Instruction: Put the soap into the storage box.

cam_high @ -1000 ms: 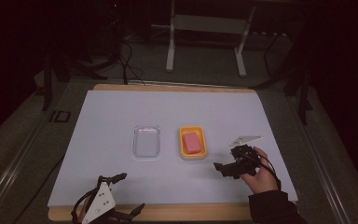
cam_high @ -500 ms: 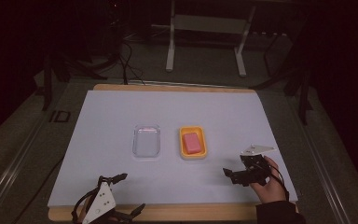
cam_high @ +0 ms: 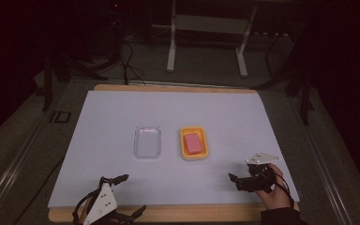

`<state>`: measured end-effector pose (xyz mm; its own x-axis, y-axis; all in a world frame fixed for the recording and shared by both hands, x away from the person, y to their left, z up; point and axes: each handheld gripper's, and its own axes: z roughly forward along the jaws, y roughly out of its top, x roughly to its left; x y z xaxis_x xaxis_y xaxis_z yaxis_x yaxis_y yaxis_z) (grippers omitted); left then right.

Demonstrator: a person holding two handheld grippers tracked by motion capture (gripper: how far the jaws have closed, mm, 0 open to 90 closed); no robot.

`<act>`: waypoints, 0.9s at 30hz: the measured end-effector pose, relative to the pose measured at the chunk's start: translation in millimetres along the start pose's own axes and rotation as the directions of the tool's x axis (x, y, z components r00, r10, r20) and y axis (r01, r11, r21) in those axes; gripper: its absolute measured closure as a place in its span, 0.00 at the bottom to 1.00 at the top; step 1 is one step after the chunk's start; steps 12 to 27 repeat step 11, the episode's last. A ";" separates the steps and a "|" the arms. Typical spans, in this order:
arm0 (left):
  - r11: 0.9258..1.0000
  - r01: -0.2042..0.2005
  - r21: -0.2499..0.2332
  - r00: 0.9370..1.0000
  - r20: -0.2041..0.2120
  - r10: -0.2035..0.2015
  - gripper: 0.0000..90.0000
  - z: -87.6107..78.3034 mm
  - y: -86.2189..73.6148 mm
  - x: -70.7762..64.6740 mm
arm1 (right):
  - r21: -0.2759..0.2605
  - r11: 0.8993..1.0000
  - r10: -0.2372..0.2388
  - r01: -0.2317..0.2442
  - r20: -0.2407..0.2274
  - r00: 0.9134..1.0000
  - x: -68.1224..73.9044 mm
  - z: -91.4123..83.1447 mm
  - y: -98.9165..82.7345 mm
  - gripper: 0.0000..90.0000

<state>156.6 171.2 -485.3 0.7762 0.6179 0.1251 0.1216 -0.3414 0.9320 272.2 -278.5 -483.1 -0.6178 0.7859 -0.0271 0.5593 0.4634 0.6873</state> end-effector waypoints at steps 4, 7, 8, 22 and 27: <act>1.000 0.001 -0.001 1.000 0.003 -0.001 0.01 0.2 0.1 0.1 | -0.006 1.000 0.007 -0.007 -0.003 1.000 -1.5 1.8 -0.5 0.15; 1.000 0.001 -0.002 1.000 0.003 -0.001 0.01 -0.1 0.3 0.2 | 0.001 1.000 0.024 -0.024 -0.020 1.000 -2.5 4.3 -1.8 0.15; 1.000 0.001 -0.002 1.000 0.004 -0.001 0.01 0.0 0.3 0.1 | 0.003 1.000 0.026 -0.026 -0.021 0.999 -2.7 4.6 -2.0 0.15; 1.000 0.001 0.000 1.000 0.006 -0.001 0.01 0.5 0.3 0.1 | 0.000 1.000 0.027 -0.027 -0.022 0.999 -3.4 5.1 -2.3 0.15; 1.000 0.001 0.000 1.000 0.006 -0.001 0.01 0.5 0.3 0.1 | 0.000 1.000 0.027 -0.027 -0.022 0.999 -3.4 5.1 -2.3 0.15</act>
